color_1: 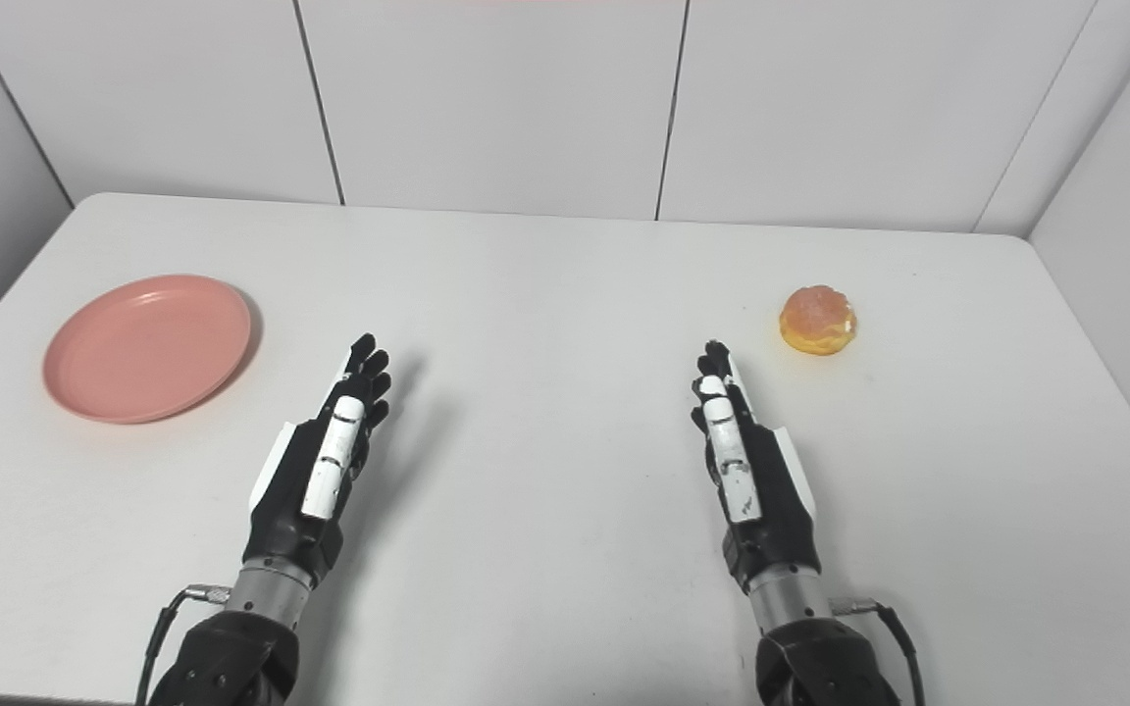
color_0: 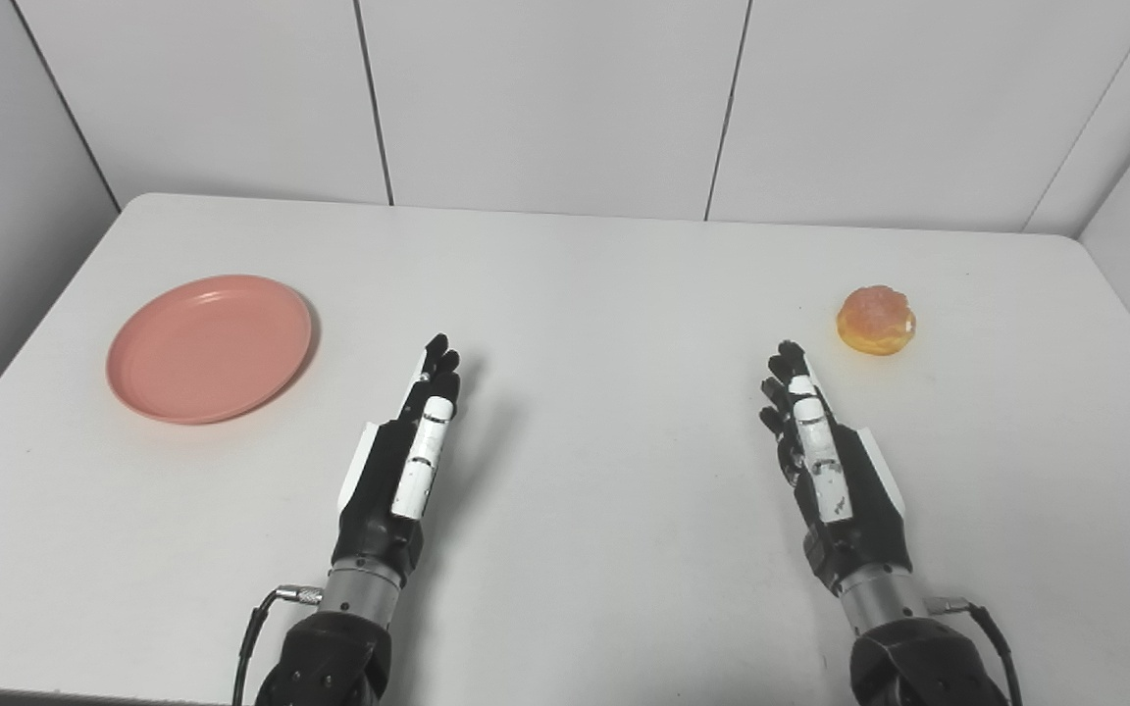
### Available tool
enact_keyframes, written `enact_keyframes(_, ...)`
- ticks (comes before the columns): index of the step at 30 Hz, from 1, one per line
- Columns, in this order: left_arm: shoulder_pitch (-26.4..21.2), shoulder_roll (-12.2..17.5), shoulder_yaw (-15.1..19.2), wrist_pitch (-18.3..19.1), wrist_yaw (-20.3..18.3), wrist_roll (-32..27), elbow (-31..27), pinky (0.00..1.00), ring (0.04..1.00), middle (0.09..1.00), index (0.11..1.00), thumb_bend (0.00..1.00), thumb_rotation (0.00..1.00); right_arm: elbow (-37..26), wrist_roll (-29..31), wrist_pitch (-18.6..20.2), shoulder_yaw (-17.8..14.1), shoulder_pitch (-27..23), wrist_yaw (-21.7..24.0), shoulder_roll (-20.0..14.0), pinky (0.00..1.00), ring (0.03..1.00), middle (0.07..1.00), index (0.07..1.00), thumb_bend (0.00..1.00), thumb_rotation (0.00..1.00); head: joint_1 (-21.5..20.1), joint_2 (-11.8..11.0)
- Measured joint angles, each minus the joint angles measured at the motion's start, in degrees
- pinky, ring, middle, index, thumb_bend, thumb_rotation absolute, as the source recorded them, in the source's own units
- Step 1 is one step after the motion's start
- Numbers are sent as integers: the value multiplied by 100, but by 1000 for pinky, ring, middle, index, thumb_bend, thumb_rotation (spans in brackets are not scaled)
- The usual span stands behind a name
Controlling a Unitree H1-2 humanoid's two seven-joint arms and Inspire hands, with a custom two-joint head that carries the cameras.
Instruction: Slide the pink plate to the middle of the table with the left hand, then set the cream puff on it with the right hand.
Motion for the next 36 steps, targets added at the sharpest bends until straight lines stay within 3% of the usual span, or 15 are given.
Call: enact_keyframes(36,0,-1,-2,0,1,-3,1,1000,995,1000,989,464,1000,8,6,0,-2,0,-1,1,1000,1000,1000,1000,212,1000,26,-61)
